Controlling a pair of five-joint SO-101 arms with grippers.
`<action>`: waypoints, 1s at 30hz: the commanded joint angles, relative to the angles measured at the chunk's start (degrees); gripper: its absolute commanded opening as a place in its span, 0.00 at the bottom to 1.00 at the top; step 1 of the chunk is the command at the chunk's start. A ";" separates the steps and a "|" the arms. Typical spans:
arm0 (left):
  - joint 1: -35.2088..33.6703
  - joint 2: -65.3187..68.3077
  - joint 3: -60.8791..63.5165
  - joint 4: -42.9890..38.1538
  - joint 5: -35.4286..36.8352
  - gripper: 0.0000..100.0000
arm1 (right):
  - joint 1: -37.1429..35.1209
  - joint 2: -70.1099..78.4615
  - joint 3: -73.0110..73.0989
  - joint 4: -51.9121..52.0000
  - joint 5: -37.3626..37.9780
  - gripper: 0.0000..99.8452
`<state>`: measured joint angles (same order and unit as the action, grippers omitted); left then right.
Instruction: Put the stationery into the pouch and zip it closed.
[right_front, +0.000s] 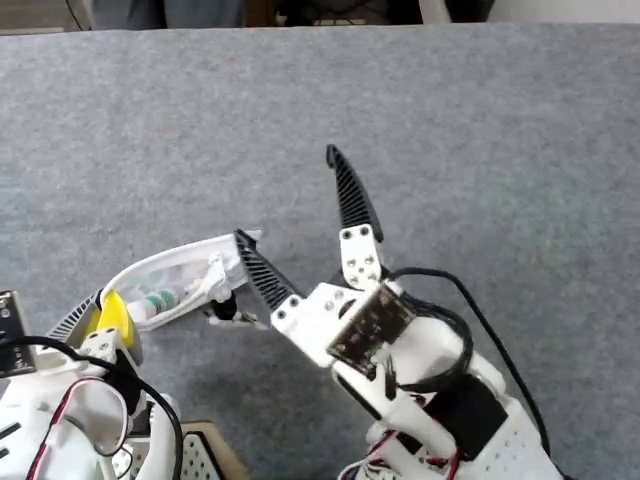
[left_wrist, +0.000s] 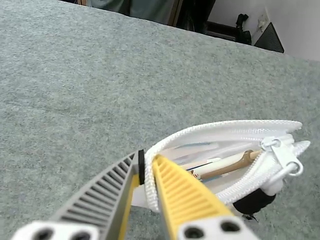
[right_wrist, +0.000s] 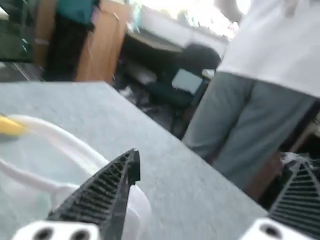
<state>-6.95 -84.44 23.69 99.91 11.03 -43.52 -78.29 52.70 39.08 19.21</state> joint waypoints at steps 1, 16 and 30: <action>2.42 -0.18 -0.57 -1.76 -3.52 0.03 | 1.85 -0.66 -1.71 10.99 0.44 0.42; 13.76 0.44 -0.57 -0.97 -9.93 0.03 | -3.34 -0.57 -11.65 53.01 17.67 0.42; 14.11 0.44 3.38 -2.29 -10.11 0.03 | -2.90 -0.57 -12.53 39.56 17.76 0.42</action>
<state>6.33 -84.53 26.33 98.86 1.01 -46.24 -78.90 43.47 80.40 36.44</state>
